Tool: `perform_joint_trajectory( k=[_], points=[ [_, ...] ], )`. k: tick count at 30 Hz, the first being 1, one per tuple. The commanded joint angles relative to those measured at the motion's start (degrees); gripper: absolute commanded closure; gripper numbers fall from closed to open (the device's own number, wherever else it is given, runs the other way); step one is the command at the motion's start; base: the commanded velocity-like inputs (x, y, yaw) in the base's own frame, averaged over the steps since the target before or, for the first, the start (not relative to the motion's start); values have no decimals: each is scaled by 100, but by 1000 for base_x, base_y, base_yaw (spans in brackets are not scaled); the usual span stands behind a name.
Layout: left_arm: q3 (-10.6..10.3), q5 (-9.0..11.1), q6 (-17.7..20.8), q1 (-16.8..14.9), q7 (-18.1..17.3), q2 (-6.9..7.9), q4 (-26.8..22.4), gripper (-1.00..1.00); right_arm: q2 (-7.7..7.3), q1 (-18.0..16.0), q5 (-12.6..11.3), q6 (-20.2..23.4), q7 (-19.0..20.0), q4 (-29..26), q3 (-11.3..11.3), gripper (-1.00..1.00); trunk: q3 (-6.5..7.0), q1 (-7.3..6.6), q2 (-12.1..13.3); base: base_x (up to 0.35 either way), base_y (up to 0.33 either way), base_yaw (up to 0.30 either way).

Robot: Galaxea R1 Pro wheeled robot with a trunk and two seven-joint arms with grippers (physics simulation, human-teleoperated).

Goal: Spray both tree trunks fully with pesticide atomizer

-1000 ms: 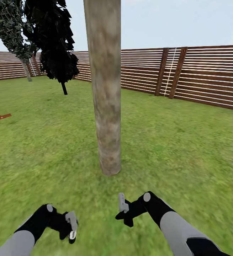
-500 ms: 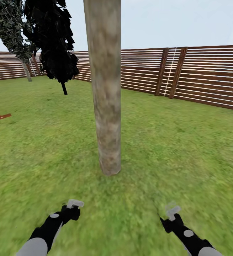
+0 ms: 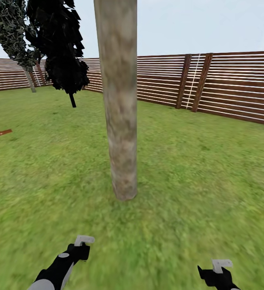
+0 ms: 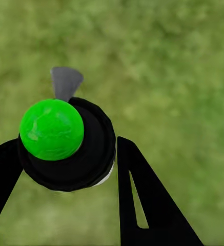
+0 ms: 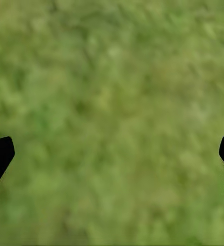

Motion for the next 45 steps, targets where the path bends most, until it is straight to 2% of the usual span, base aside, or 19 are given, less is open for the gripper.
perform_joint_trajectory(
  k=[1,4,8,10,13,17,19,22,27,33,43,45],
  points=[
    [-2,-2,2,0,-5,-21,4,100,2,0,-1,1,0,-1,1,-100,0,0,0,321,0,0],
    [-5,-5,23,0,-8,-122,5,100,5,1,-1,2,-1,-2,0,-100,0,0,0,332,0,-69],
    [-12,-6,64,0,-9,-151,-4,100,6,1,-1,2,-3,-2,-1,-100,0,0,0,336,0,-261],
    [-14,-7,216,-14,-9,-179,-11,100,3,1,-1,-5,-8,-2,-3,-100,0,0,0,336,0,-296],
    [-38,-19,918,-132,-9,-190,-31,100,3,1,-1,-7,-9,-2,-4,-100,0,0,0,337,0,-299],
    [-58,-35,1935,-558,-9,-188,-34,100,6,1,-1,-7,-10,-2,-1,-100,0,0,0,337,0,-281],
    [-59,-33,2089,-624,-9,-194,-31,100,11,1,-1,-7,-10,-2,3,-100,0,0,0,337,0,-87],
    [-62,-57,2149,-635,-9,-260,-27,100,23,1,-1,-7,-10,-2,5,-100,0,0,0,260,0,-15],
    [-68,-39,2137,-565,-18,-238,-27,100,23,1,2,-7,-10,3,5,-100,0,0,0,27,0,-1],
    [-60,-23,2125,-579,-17,-334,-19,100,23,1,7,-7,-10,6,5,-100,0,0,0,249,0,0],
    [-80,-24,2069,-572,-24,-295,-28,100,23,1,8,-7,-10,6,8,-100,0,0,0,81,0,0],
    [-56,-23,2062,-571,-29,-292,-33,100,23,1,8,-7,-10,6,8,-100,-36,44,-80,0,0,0]
  ],
)
